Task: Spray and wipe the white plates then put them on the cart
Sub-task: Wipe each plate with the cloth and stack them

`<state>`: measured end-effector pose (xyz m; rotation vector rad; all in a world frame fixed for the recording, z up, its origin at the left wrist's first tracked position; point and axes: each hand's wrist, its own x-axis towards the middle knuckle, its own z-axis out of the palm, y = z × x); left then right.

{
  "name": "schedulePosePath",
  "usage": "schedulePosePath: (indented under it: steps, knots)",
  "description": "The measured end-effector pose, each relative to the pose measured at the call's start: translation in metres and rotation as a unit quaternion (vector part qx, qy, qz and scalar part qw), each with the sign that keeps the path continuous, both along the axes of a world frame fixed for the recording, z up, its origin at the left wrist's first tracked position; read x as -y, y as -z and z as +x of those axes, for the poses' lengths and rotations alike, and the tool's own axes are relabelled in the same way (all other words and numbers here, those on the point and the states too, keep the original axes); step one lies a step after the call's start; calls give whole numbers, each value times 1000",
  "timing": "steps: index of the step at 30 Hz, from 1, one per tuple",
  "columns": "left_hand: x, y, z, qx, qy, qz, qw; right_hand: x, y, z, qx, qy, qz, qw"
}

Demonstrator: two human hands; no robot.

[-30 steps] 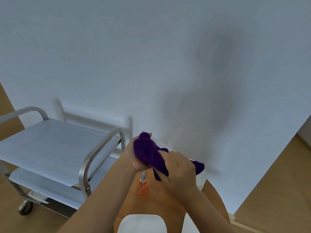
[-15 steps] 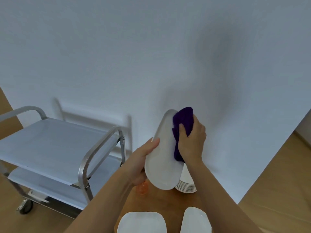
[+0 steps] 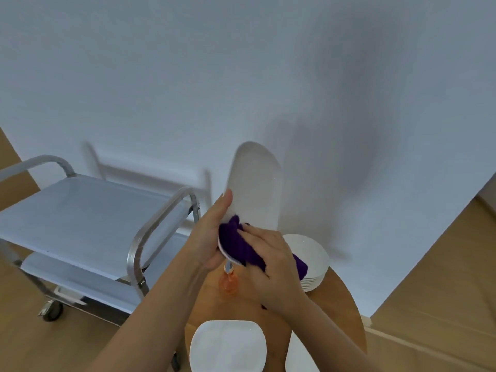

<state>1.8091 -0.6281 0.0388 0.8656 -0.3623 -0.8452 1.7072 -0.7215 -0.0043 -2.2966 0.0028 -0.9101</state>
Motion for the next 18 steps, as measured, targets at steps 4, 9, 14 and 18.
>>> schedulePosePath:
  steps: [4,9,14,18]
  knots:
    - [9,14,-8,-2,32,-12,999,29,24,-20,12,72,-38,997]
    - [29,46,-21,4,121,47,992,52,56,-38,-5,203,-39,978]
    - [44,96,-38,-23,178,203,963,90,91,-54,-121,272,58,953]
    - [61,131,-49,-60,246,265,930,117,128,-67,-183,294,21,938]
